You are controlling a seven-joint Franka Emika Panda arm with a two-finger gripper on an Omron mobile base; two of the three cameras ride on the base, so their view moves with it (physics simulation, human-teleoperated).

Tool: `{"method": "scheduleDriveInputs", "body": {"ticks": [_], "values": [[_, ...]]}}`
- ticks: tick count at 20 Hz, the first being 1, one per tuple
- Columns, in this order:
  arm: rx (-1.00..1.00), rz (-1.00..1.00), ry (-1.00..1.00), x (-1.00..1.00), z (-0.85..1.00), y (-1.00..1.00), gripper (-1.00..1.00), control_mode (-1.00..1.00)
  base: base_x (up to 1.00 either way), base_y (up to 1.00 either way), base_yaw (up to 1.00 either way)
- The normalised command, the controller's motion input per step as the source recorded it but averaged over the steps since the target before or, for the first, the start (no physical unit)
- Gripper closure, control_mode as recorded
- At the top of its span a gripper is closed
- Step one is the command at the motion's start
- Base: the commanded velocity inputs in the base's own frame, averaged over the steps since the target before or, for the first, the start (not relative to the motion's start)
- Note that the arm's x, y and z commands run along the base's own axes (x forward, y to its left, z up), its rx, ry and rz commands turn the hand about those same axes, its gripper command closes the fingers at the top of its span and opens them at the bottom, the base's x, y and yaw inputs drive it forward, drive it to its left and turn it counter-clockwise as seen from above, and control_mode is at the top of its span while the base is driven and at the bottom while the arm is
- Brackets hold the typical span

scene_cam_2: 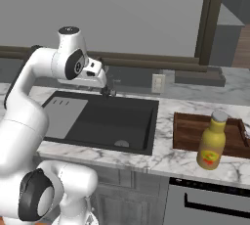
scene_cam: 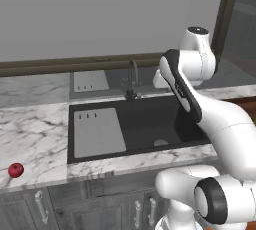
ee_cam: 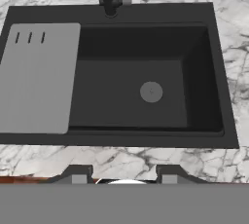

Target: Pick up all produce items and place them in the sink. Turn on the sink faucet to wash them. Then turn the sink off and put them in the tray.

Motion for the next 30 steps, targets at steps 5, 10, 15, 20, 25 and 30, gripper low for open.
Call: {"method": "scheduleDriveInputs", "body": {"ticks": [5, 10, 15, 20, 25, 30], "values": [[-0.01, 0.01, -0.02, -0.12, 0.00, 0.14, -1.00, -1.00, 0.00, 0.00, 0.00], [-0.07, 0.06, 0.00, -0.13, 0.00, 0.63, -1.00, -1.00, 0.00, 0.00, 0.00], [-0.10, 0.10, 0.02, -0.15, 0.00, 0.85, -1.00, -1.00, 0.00, 0.00, 0.00], [-0.10, 0.12, 0.02, -0.23, -0.01, 0.91, -1.00, -1.00, 0.00, 0.00, 0.00], [-0.08, 0.15, 0.03, -0.29, -0.12, 0.83, -1.00, -1.00, 0.00, 0.00, 0.00], [-0.04, 0.17, 0.00, -0.46, -0.14, 0.68, -1.00, -1.00, 0.00, 0.00, 0.00]]}}
